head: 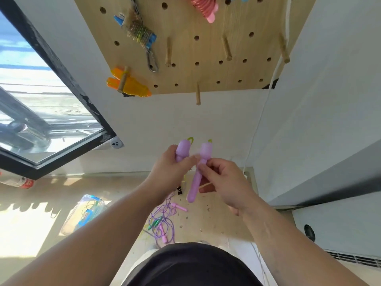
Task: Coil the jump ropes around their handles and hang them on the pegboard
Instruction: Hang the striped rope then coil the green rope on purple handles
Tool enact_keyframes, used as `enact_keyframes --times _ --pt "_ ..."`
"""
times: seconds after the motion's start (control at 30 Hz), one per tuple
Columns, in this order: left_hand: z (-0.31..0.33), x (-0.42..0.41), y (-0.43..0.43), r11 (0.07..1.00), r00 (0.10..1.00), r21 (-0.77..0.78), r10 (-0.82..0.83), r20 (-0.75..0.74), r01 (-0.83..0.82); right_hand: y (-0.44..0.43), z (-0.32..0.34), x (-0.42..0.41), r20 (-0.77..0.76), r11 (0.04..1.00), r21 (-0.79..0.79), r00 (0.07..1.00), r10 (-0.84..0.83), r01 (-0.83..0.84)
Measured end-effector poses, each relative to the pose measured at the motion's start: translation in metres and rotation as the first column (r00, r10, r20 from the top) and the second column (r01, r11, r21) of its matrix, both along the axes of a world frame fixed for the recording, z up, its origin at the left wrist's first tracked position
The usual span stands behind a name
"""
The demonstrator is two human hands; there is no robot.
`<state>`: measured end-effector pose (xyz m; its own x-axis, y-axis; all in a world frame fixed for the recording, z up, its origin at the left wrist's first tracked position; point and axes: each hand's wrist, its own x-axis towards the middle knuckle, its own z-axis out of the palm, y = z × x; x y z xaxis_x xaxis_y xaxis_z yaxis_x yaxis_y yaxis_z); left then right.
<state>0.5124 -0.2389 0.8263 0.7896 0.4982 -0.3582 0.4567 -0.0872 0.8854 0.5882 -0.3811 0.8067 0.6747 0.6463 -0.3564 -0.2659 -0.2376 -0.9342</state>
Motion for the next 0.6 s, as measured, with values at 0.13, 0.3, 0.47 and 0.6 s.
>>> enact_keyframes --times 0.13,0.3,0.47,0.6 --pt "0.005 -0.012 -0.007 0.979 0.978 0.048 -0.201 0.065 0.198 -0.003 0.010 -0.009 -0.003 0.993 0.043 0.994 0.107 -0.107" --pt "0.006 -0.011 -0.008 0.965 0.969 0.095 -0.246 0.005 0.244 -0.016 0.013 -0.005 0.297 0.948 -0.214 0.909 0.294 -0.237" --pt "0.015 -0.014 -0.003 0.901 0.932 0.236 -0.357 -0.070 0.363 -0.040 0.021 0.008 0.542 0.988 -0.131 0.840 0.004 0.080" --pt "0.026 -0.025 0.001 0.763 0.844 0.369 -0.516 -0.146 0.530 -0.057 0.024 0.026 0.473 0.982 -0.113 0.861 0.188 -0.152"
